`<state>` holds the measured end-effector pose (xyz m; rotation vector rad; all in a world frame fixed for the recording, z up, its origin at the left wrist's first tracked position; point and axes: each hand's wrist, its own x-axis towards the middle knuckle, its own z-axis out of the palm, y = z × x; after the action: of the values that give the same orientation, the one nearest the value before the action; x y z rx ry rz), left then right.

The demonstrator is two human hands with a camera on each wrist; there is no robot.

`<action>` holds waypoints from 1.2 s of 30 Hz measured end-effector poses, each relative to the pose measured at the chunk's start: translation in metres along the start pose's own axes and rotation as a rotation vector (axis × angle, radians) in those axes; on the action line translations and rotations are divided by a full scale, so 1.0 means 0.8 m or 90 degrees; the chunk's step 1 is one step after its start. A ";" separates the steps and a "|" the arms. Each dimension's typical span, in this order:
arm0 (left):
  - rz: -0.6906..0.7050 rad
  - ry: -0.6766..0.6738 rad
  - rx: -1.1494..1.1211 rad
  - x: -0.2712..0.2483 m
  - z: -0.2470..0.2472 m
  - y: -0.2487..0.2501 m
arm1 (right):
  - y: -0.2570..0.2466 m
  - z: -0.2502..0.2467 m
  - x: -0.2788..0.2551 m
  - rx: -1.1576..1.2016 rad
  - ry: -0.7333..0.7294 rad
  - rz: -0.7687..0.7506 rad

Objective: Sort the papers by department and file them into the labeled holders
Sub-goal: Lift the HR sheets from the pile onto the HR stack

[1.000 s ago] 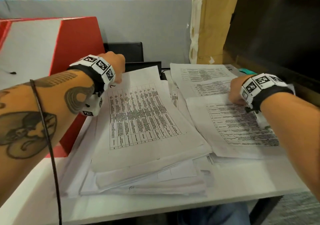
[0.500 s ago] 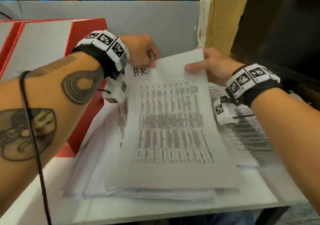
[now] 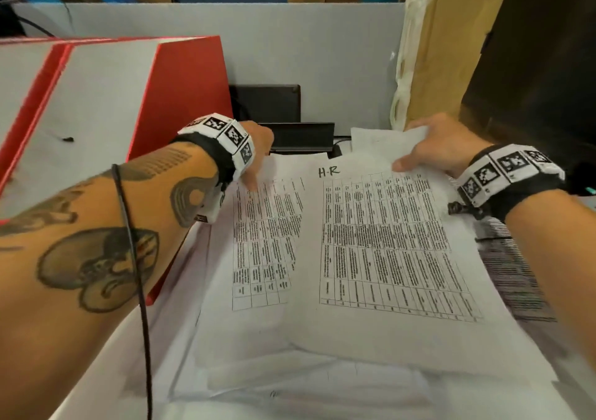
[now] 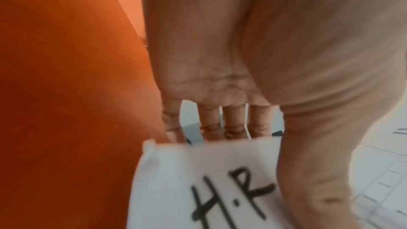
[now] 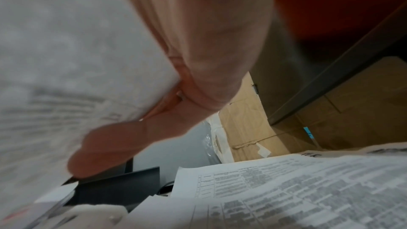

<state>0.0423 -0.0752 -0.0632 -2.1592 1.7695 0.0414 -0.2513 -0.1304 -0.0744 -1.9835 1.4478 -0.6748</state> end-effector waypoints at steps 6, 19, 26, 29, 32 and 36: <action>0.043 0.064 -0.036 -0.007 -0.011 0.012 | 0.010 -0.003 0.006 0.178 -0.005 0.000; -0.003 0.419 -0.506 -0.018 0.018 0.015 | 0.019 0.011 0.029 0.183 0.056 -0.038; -0.050 0.451 -0.725 -0.039 0.047 0.005 | -0.001 0.021 0.010 0.213 0.075 -0.041; -0.008 0.503 -0.712 -0.047 0.041 0.011 | -0.021 0.031 0.007 -0.115 0.112 -0.116; 0.108 0.450 -0.719 -0.051 0.034 0.018 | -0.057 0.044 -0.002 -0.238 0.079 -0.248; 0.186 0.356 -0.793 -0.046 0.024 0.019 | -0.080 0.044 0.008 -0.167 -0.058 -0.265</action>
<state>0.0230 -0.0377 -0.0761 -2.8010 2.8674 0.9127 -0.1825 -0.1156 -0.0534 -2.5229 1.1220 -0.5768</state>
